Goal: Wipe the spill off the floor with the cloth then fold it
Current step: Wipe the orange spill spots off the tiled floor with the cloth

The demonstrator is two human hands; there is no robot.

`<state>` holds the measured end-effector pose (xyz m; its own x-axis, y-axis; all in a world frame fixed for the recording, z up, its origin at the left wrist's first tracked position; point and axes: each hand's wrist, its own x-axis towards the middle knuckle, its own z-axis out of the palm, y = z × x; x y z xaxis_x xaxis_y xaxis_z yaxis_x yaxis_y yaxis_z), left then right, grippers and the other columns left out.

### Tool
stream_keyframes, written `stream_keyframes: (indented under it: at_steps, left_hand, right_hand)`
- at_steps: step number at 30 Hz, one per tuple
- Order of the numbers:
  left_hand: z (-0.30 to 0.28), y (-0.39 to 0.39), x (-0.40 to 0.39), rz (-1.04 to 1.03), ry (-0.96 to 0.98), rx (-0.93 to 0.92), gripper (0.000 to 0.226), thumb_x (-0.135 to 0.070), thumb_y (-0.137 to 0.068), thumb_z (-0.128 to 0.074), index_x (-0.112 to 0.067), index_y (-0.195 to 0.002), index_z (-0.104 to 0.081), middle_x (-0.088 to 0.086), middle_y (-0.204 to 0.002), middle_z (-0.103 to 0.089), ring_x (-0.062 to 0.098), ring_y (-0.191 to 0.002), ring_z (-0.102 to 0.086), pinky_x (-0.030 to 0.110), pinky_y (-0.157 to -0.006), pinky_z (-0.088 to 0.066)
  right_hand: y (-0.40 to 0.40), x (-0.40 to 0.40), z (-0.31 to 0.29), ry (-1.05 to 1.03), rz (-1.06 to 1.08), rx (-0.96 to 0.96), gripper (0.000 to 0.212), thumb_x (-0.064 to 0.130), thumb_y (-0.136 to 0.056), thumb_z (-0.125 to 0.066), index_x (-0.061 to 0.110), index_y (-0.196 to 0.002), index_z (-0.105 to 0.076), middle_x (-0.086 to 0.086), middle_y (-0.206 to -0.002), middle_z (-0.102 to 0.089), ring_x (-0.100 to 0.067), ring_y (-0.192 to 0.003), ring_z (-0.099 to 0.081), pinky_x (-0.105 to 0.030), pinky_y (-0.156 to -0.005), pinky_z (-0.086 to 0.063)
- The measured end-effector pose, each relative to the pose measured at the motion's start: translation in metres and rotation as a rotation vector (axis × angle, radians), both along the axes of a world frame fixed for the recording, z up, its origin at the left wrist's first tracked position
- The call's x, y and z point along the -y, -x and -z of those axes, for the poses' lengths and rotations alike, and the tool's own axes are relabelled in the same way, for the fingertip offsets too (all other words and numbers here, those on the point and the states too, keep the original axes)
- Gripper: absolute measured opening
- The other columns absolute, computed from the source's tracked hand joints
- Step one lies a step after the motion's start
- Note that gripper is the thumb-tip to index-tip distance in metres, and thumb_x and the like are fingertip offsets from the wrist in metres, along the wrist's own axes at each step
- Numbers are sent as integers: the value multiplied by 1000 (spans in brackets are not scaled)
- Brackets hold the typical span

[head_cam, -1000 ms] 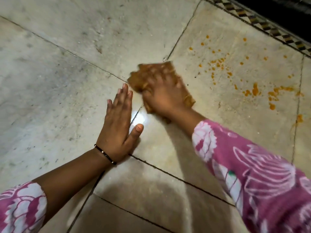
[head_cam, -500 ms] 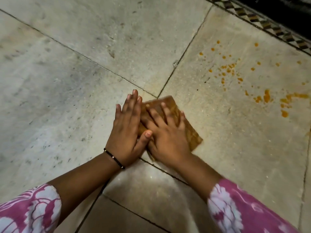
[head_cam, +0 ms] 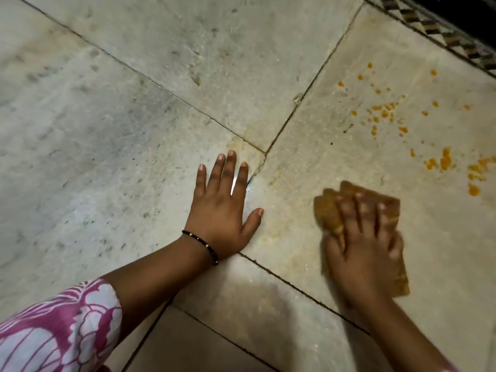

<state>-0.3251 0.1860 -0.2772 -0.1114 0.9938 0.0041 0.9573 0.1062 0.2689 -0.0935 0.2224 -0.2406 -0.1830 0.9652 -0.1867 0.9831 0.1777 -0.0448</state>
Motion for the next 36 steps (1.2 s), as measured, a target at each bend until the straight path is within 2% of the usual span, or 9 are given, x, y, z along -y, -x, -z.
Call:
stream_keyframes:
  at_steps: [3, 6, 11, 16, 20, 24, 28, 32, 36]
  left_hand:
    - [-2, 0, 1, -2, 6, -7, 78, -55, -87, -31, -5, -147, -26, 22, -155, -18, 36, -144, -15, 53, -114, -6]
    - [-2, 2, 0, 2, 14, -10, 78, -55, -86, -33, -6, -147, -28, 20, -155, -21, 36, -143, -18, 52, -114, -8]
    - [-5, 3, 0, 16, 21, -20, 77, -56, -87, -34, -7, -146, -30, 20, -154, -24, 37, -142, -22, 50, -114, -8]
    - [-13, 4, 0, -9, -67, -59, 76, -58, -83, -42, -9, -140, -44, 17, -146, -40, 37, -139, -26, 53, -113, -14]
    - [-7, -3, -5, 100, -38, -27, 81, -61, -88, -34, -9, -149, -25, 13, -157, -19, 29, -146, -11, 58, -114, -11]
    - [-3, -1, -5, 117, 34, -43, 81, -62, -89, -28, -12, -151, -19, 11, -159, -13, 25, -147, -9, 57, -114, -11]
    - [-3, -1, -6, 115, 55, -38, 81, -64, -89, -27, -13, -152, -16, 10, -159, -10, 24, -147, -6, 56, -115, -9]
    - [-3, -1, -4, 117, 21, -23, 80, -62, -90, -28, -12, -151, -19, 11, -159, -14, 25, -147, -10, 57, -115, -12]
    - [-3, -2, -4, 113, -7, -18, 78, -60, -90, -30, -11, -150, -22, 12, -158, -16, 26, -146, -12, 57, -114, -13]
  right_hand:
    - [43, 15, 6, -17, -200, -27, 63, 48, -80, -36, 32, -141, -40, -1, -150, -39, -30, -139, -24, -69, -102, -22]
    - [78, -43, 5, 4, -307, -55, 64, 51, -84, -32, 40, -147, -23, 7, -158, -20, -26, -145, -11, -64, -108, -12]
    - [49, -115, 5, -26, -144, -63, 66, 59, -84, -31, 40, -146, -20, 8, -158, -16, -24, -144, -11, -59, -110, -17]
    - [9, -30, 0, -16, 79, 22, 69, 56, -85, -24, 31, -149, -20, -4, -157, -20, -31, -143, -13, -61, -107, -23]
    - [36, 3, -6, -34, -201, 50, 67, 57, -77, -36, 29, -137, -47, -7, -142, -48, -40, -129, -40, -59, -93, -34]
    - [60, -82, -2, -59, -315, -52, 68, 67, -78, -31, 41, -141, -37, 2, -150, -37, -29, -134, -32, -49, -97, -26]
    - [35, -143, 10, -94, -208, -75, 68, 67, -82, -30, 42, -145, -27, 7, -155, -28, -23, -140, -23, -55, -107, -20]
    - [6, -96, 7, -77, 2, -83, 70, 64, -81, -24, 42, -147, -20, 7, -158, -19, -22, -144, -14, -57, -110, -17]
    - [39, -38, 1, -5, -134, -49, 70, 59, -81, -25, 38, -147, -26, 4, -157, -22, -28, -143, -18, -58, -110, -16]
